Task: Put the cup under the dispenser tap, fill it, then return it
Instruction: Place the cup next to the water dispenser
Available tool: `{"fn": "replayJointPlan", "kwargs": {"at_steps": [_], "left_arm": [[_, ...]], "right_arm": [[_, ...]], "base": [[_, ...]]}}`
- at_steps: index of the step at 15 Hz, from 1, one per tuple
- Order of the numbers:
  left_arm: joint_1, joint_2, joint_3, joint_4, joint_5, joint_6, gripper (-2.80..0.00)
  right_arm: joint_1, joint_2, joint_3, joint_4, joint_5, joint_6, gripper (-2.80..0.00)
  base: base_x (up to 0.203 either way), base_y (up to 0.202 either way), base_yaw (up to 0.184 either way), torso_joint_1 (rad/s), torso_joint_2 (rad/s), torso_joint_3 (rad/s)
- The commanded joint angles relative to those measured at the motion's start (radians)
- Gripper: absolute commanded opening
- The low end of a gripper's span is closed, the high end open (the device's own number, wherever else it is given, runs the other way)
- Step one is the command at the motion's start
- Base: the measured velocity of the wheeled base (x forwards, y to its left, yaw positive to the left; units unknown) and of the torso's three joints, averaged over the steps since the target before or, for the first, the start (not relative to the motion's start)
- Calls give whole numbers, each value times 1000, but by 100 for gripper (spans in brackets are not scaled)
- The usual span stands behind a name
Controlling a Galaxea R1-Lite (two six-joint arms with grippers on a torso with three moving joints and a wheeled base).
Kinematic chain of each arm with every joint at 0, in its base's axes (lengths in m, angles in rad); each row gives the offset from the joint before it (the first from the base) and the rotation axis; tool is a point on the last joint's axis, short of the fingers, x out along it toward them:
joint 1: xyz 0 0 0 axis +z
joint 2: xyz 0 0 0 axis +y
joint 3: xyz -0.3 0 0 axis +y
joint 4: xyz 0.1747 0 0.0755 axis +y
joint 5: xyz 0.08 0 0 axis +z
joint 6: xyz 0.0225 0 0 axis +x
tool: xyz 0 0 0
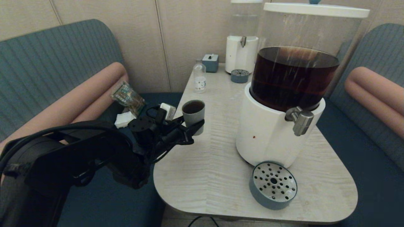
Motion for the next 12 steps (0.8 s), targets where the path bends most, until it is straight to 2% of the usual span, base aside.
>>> {"fn": "replayJointPlan", "kwargs": {"at_steps": [1, 12], "left_arm": [[4, 27, -10, -8, -2, -1, -280], [21, 46, -2, -17, 0, -7, -280]], "right_arm": [[0, 0, 0, 0, 1, -1, -280], [0, 0, 0, 0, 1, -1, -280]], "base": [[0, 0, 0, 0, 0, 0], [0, 0, 0, 0, 0, 0]]}}
